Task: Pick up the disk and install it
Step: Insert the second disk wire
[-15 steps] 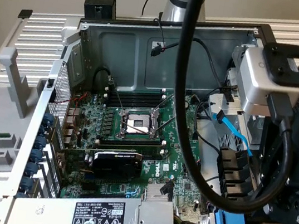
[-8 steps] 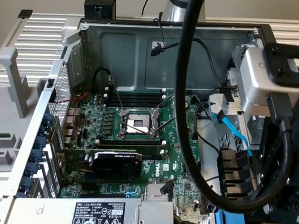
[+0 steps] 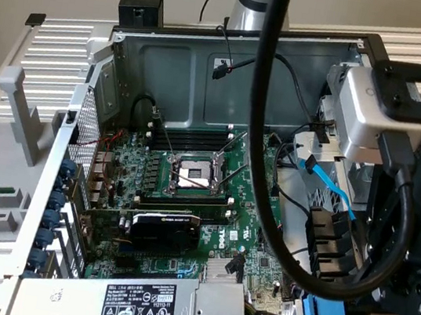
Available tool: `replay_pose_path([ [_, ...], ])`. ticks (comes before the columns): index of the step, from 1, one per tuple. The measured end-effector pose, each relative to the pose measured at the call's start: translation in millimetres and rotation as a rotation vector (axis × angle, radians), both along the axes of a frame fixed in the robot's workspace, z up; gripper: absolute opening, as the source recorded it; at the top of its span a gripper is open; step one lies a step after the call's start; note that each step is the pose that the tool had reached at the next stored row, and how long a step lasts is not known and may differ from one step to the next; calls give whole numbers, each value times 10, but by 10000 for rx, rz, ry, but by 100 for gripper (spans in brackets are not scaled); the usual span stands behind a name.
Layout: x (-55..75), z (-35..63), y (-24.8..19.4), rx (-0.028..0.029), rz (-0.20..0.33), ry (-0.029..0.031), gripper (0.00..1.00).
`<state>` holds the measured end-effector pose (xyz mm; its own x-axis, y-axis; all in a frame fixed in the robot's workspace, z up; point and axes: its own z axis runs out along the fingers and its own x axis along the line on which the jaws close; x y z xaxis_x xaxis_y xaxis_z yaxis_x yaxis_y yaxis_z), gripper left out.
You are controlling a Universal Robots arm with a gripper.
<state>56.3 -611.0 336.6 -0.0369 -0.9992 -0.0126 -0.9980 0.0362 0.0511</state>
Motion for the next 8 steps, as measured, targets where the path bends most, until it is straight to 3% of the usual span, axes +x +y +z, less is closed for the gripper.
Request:
replay_pose_path([
  [8, 1, 9, -1, -16, -8, 1, 16],
])
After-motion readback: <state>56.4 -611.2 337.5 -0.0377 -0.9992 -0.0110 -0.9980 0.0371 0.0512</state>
